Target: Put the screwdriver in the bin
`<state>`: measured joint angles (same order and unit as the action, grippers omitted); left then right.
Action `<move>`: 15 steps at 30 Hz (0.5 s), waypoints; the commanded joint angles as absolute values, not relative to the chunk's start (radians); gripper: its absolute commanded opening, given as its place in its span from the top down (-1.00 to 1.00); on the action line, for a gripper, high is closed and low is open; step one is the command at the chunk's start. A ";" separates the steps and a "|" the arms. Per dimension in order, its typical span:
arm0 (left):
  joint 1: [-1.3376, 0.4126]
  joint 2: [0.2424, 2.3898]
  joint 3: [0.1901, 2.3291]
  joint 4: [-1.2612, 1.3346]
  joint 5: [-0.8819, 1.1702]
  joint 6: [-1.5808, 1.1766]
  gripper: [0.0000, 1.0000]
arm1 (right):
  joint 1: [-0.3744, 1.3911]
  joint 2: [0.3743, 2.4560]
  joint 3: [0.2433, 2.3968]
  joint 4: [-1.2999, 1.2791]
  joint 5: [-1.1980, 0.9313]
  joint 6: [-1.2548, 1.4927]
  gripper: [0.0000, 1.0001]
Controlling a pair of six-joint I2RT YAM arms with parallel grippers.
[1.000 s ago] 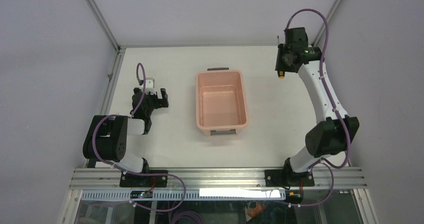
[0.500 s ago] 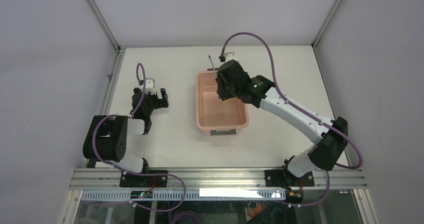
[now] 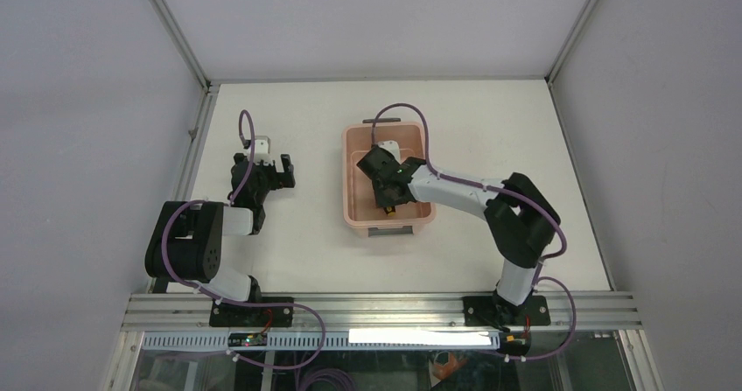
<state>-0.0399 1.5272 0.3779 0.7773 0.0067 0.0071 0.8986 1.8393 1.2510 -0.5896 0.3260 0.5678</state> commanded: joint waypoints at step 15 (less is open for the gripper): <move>-0.046 1.507 0.383 0.804 0.015 -0.009 -0.98 | 0.900 1.644 1.415 -0.657 0.439 0.406 -0.47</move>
<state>-0.0399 1.5272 0.3775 0.7773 0.0067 0.0071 0.8986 1.8313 1.3102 -0.6598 0.3614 0.5152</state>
